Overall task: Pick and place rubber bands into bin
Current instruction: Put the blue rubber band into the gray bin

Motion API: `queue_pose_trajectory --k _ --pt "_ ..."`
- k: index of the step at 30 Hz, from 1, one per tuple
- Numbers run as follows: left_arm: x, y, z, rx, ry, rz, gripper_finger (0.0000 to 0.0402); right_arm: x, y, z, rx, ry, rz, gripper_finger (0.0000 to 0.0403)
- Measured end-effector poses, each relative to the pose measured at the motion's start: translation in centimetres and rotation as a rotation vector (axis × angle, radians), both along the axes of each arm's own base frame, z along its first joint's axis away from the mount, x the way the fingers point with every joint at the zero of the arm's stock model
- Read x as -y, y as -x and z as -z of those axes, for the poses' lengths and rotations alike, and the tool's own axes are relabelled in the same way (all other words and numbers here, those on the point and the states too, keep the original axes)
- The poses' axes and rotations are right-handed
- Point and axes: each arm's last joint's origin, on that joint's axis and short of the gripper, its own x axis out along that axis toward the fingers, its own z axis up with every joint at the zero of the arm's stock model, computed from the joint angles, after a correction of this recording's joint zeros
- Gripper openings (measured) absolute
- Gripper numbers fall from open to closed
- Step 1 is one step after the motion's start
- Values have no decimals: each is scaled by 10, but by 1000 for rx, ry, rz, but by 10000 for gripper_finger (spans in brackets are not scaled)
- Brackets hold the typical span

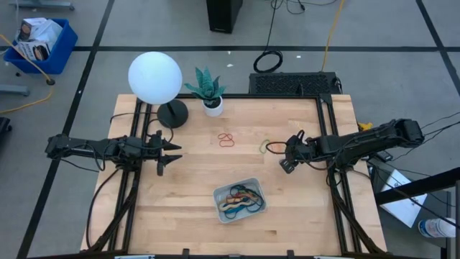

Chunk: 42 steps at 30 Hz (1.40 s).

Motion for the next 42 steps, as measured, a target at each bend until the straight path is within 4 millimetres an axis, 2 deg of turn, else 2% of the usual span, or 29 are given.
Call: queue_pose_trajectory --k 9,22,32,42 --pt "0 0 0 0 5 -1 189 -1 -1 0 5 -1 -17 145" --pt "0 0 0 1 5 -2 189 -1 -1 0 -4 17 -55 120" --pt "0 0 0 0 4 -2 189 -3 13 42 27 -99 -45 106" --pt "-1 0 0 1 -12 -41 189 -1 27 60 0 -96 -11 51"
